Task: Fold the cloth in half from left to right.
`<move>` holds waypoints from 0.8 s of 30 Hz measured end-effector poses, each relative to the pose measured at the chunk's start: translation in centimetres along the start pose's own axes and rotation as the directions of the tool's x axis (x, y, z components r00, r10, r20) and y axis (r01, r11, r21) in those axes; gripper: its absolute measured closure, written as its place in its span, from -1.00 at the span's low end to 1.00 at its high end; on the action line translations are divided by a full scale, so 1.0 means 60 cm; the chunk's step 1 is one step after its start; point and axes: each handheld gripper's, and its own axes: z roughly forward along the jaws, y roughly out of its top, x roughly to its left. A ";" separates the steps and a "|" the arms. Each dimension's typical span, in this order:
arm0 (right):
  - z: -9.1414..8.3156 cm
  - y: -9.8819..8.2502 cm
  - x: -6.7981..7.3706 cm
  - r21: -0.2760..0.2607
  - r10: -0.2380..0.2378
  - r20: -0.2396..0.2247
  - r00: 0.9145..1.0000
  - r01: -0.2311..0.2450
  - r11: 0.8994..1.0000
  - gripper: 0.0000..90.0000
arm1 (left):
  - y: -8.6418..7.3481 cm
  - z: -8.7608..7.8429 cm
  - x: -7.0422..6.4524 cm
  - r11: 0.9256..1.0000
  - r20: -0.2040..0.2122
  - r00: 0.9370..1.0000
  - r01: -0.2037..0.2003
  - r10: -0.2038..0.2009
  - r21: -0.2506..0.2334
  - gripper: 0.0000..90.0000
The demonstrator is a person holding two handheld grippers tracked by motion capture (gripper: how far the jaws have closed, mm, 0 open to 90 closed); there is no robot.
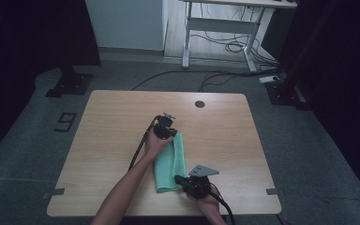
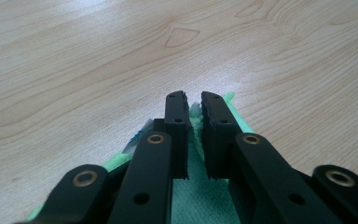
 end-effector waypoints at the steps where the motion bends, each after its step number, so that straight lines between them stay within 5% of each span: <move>1: 0.000 -0.003 -0.003 0.008 0.002 0.008 1.000 -0.002 1.000 0.93 | 0.000 0.001 0.000 1.000 -0.002 1.000 0.002 -0.002 -0.002 0.80; 14: -0.006 -0.017 -0.018 0.054 0.027 0.089 0.996 -0.032 0.998 0.72 | 0.003 -0.018 0.003 0.999 0.019 1.000 0.004 -0.003 -0.053 0.35; 24: -0.011 -0.021 -0.020 0.071 0.036 0.084 0.996 -0.042 0.997 0.70 | 0.005 -0.038 0.005 0.996 0.019 1.000 -0.007 0.008 -0.088 0.25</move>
